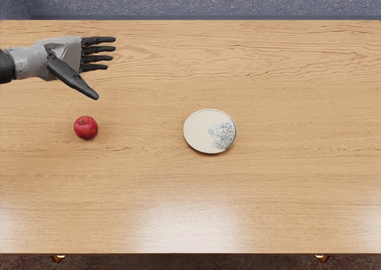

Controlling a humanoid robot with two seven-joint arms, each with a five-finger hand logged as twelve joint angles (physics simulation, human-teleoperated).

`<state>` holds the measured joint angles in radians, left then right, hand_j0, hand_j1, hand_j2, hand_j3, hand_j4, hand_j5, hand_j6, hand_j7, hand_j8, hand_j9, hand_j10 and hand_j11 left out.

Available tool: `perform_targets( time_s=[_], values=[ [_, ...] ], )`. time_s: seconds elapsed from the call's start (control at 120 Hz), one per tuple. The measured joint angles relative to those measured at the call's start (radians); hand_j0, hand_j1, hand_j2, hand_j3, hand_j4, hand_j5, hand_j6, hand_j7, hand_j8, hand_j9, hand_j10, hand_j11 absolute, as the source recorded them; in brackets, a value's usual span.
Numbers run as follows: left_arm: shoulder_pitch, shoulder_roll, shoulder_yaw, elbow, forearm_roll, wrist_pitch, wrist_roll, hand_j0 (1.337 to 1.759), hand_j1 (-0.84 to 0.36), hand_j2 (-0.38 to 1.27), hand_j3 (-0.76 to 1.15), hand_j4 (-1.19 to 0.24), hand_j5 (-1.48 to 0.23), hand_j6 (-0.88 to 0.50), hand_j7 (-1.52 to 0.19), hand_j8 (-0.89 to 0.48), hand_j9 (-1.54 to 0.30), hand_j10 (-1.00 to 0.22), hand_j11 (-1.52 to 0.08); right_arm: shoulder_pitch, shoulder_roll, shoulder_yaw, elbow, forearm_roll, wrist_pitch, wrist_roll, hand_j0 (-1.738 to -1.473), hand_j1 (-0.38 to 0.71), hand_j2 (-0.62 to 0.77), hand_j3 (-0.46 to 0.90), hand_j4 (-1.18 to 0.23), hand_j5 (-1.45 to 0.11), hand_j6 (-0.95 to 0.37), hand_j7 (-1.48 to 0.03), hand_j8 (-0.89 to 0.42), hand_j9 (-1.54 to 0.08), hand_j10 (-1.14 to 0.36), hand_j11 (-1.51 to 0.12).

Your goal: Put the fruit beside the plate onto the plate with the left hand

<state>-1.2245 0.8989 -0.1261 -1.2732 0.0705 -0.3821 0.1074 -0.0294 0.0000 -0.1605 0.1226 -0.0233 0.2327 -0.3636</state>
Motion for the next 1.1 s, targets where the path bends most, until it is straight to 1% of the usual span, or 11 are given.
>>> perform_targets(
  time_s=[0.083,0.192,0.383,0.417,0.517,0.583,0.65,0.742,0.833,0.975,1.1],
  values=[
    [0.006,-0.005,0.000,0.016,0.014,-0.001,0.000,1.658,0.34,0.00,0.00,-0.01,-0.01,-0.01,-0.01,-0.01,-0.01,-0.01,-0.01,-0.007,0.000,0.000,0.000,0.000,0.001,0.000,-1.658,-0.35,0.00,0.00,0.00,0.00,0.00,0.00,0.00,0.00,0.00,0.00],
    [0.029,-0.083,-0.001,0.062,0.045,-0.002,-0.003,1.658,0.34,0.00,0.00,-0.01,-0.01,-0.01,-0.01,-0.01,-0.01,-0.01,-0.01,-0.011,0.000,0.002,0.000,0.002,0.000,0.000,-1.658,-0.35,0.00,0.00,0.00,0.00,0.00,0.00,0.00,0.00,0.00,0.00],
    [0.061,-0.093,0.011,0.134,0.167,-0.001,-0.044,1.658,0.34,0.00,0.00,-0.01,-0.01,-0.01,-0.01,-0.01,-0.01,-0.01,-0.01,-0.013,0.000,0.002,0.000,0.003,0.000,0.000,-1.658,-0.35,0.00,0.00,0.00,0.00,0.00,0.00,0.00,0.00,0.00,0.00],
    [0.017,-0.092,0.040,0.146,0.182,0.000,-0.046,1.658,0.34,0.00,0.00,-0.01,-0.01,-0.01,-0.01,-0.01,-0.01,-0.01,-0.01,-0.013,0.000,0.002,0.000,0.003,0.000,0.000,-1.658,-0.35,0.00,0.00,0.00,0.00,0.00,0.00,0.00,0.00,0.00,0.00],
    [-0.246,-0.101,0.287,0.164,0.167,0.000,-0.050,1.658,0.34,0.00,0.00,-0.01,-0.01,-0.01,-0.01,-0.01,-0.01,-0.01,-0.01,-0.013,0.000,0.003,0.000,0.003,0.000,0.000,-1.658,-0.35,0.00,0.00,0.00,0.00,0.00,0.00,0.00,0.00,0.00,0.00],
    [-0.339,-0.169,0.474,0.166,0.146,0.000,-0.051,1.658,0.34,0.00,0.00,-0.01,-0.01,-0.01,-0.01,-0.01,-0.01,-0.01,-0.01,-0.013,0.000,0.003,-0.001,0.003,0.000,0.000,-1.658,-0.35,0.00,0.00,0.00,0.00,0.00,0.00,0.00,0.00,0.00,0.00],
    [-0.458,-0.296,0.680,0.167,0.134,0.001,-0.049,1.658,0.34,0.00,0.00,-0.01,-0.01,-0.01,-0.01,-0.01,-0.01,-0.01,-0.01,-0.014,0.000,0.003,-0.001,0.003,0.000,0.000,-1.658,-0.35,0.00,0.00,0.00,0.00,0.00,0.00,0.00,0.00,0.00,0.00],
    [-0.517,-0.403,0.898,0.168,0.126,0.020,-0.047,1.658,0.33,0.00,0.00,-0.01,-0.02,-0.01,-0.02,-0.01,-0.02,-0.01,-0.02,-0.014,0.000,0.003,-0.001,0.003,0.000,0.000,-1.658,-0.35,0.00,0.00,0.00,0.00,0.00,0.00,0.00,0.00,0.00,0.00],
    [-0.554,-0.453,1.041,0.160,0.121,0.087,-0.044,1.658,0.32,0.01,0.00,-0.03,-0.03,-0.03,-0.03,-0.03,-0.03,-0.03,-0.03,-0.014,0.000,0.003,-0.001,0.003,0.000,0.000,-1.658,-0.35,0.00,0.00,0.00,0.00,0.00,0.00,0.00,0.00,0.00,0.00],
    [-0.562,-0.487,1.123,0.137,0.123,0.193,-0.007,1.658,0.31,0.01,0.00,-0.04,-0.05,-0.04,-0.05,-0.04,-0.05,-0.04,-0.05,-0.013,0.000,0.003,-0.001,0.003,0.000,0.000,-1.658,-0.35,0.00,0.00,0.00,0.00,0.00,0.00,0.00,0.00,0.00,0.00],
    [-0.620,-0.488,1.165,0.038,0.126,0.368,0.013,1.658,0.29,0.01,0.00,-0.05,-0.06,-0.05,-0.06,-0.05,-0.06,-0.05,-0.06,-0.013,0.000,0.003,0.000,0.003,0.000,0.000,-1.658,-0.35,0.00,0.00,0.00,0.00,0.00,0.00,0.00,0.00,0.00,0.00]
  ],
)
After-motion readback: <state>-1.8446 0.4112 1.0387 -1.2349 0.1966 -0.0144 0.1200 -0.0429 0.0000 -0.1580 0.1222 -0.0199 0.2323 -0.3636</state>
